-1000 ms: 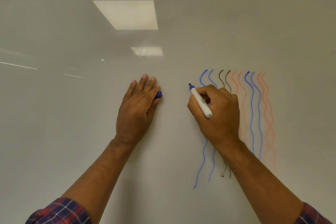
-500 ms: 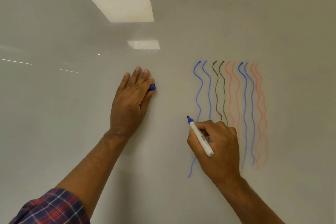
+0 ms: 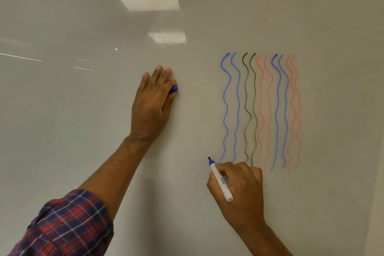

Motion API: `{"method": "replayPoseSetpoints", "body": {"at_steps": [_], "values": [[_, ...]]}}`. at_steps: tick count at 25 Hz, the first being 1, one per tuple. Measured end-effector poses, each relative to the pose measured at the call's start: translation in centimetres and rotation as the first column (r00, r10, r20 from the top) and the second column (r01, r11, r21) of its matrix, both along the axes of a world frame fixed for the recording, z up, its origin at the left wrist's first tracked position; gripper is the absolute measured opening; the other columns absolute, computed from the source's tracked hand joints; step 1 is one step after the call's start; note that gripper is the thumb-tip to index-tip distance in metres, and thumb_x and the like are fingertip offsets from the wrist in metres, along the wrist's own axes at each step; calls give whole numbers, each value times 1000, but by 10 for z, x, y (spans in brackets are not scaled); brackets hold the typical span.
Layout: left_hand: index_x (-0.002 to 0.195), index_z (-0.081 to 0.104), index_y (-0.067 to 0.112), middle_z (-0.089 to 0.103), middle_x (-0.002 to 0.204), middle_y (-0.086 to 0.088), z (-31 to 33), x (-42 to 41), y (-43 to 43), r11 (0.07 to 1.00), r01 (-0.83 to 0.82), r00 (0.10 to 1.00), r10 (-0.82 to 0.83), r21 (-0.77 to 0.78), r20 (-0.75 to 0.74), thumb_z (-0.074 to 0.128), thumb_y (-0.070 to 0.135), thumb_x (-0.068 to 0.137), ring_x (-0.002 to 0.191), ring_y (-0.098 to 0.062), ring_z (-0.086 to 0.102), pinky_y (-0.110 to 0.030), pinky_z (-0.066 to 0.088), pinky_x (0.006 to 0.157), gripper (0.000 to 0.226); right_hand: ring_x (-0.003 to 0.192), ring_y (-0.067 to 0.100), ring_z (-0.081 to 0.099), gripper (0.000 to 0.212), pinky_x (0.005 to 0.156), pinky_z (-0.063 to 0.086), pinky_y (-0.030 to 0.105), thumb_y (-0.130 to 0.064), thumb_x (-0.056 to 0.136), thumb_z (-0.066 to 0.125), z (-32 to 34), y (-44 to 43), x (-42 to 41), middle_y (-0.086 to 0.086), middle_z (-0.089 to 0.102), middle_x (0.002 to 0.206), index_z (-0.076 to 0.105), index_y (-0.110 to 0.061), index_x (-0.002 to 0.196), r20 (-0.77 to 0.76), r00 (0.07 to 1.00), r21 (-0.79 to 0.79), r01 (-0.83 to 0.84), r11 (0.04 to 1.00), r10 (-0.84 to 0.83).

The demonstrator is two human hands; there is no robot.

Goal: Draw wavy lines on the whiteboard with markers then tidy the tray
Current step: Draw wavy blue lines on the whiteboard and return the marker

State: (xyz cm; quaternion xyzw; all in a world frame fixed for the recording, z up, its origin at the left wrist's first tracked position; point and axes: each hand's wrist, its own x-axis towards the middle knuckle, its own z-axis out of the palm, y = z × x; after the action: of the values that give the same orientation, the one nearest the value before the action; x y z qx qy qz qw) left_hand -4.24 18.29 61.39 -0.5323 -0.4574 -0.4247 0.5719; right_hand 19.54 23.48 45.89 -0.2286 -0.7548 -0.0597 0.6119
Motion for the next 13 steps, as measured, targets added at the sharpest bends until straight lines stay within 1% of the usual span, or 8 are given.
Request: {"method": "replayPoseSetpoints", "body": {"at_steps": [2, 3, 6, 8, 9, 10, 11, 13], "values": [[144, 59, -3, 56, 153, -17, -11, 3, -3, 1000, 3, 1000, -2, -30, 24, 58, 20, 111, 150, -35, 45, -59, 33, 126, 41, 59, 9, 54, 23, 67, 42, 34, -41, 90, 57, -11, -4, 0, -13, 60, 63, 72, -26, 82, -16, 1000, -78, -13, 997, 11], [143, 60, -3, 56, 153, -17, -19, 5, -5, 999, 4, 999, -3, -45, 35, 58, 20, 111, 150, -35, 45, -59, 32, 126, 40, 59, 9, 54, 22, 68, 42, 35, -41, 90, 57, -17, -6, 0, -13, 60, 63, 72, -27, 81, 0, 1000, -97, -11, 995, 11], [143, 60, -3, 59, 150, -17, -45, 13, -13, 997, 25, 997, -21, -68, 70, 55, 22, 111, 148, -34, 48, -58, 34, 125, 40, 57, 9, 52, 13, 67, 45, 36, -34, 87, 64, -30, -18, -3, -13, 57, 59, 69, -28, 77, 74, 997, -146, -14, 989, 25], [143, 60, -3, 61, 148, -17, -67, 19, -20, 996, 49, 993, -40, -76, 113, 54, 22, 111, 147, -33, 49, -57, 38, 123, 41, 60, 9, 55, 7, 67, 47, 35, -35, 86, 68, -35, -20, -3, -14, 61, 63, 71, -29, 81, 75, 995, -213, -54, 975, 71], [142, 62, -3, 63, 146, -16, -79, 24, -24, 995, 63, 988, -52, -75, 142, 56, 21, 110, 148, -33, 49, -54, 40, 122, 40, 61, 9, 58, 6, 67, 49, 33, -36, 86, 69, -37, -20, -2, -14, 64, 66, 71, -30, 85, 42, 991, -258, -112, 960, 127], [139, 64, -2, 65, 144, -15, -92, 30, -28, 995, 75, 983, -62, -68, 176, 59, 19, 109, 148, -32, 49, -51, 41, 122, 38, 63, 11, 61, 4, 65, 52, 32, -33, 88, 71, -39, -21, 0, -14, 66, 69, 72, -29, 88, -23, 977, -320, -210, 924, 214], [136, 67, -1, 68, 139, -13, -106, 38, -32, 995, 88, 974, -75, -53, 212, 63, 16, 106, 147, -32, 51, -46, 42, 120, 34, 63, 13, 64, 2, 62, 55, 31, -28, 90, 73, -41, -24, 2, -12, 68, 71, 71, -28, 90, -106, 944, -379, -329, 865, 313], [126, 72, 1, 74, 126, -9, -135, 54, -40, 991, 129, 944, -119, -14, 309, 69, 11, 101, 136, -30, 59, -40, 48, 111, 28, 66, 14, 68, 13, 58, 56, 22, -16, 90, 78, -46, -33, 8, -11, 71, 76, 70, -27, 91, -231, 873, -453, -487, 746, 430]]}}
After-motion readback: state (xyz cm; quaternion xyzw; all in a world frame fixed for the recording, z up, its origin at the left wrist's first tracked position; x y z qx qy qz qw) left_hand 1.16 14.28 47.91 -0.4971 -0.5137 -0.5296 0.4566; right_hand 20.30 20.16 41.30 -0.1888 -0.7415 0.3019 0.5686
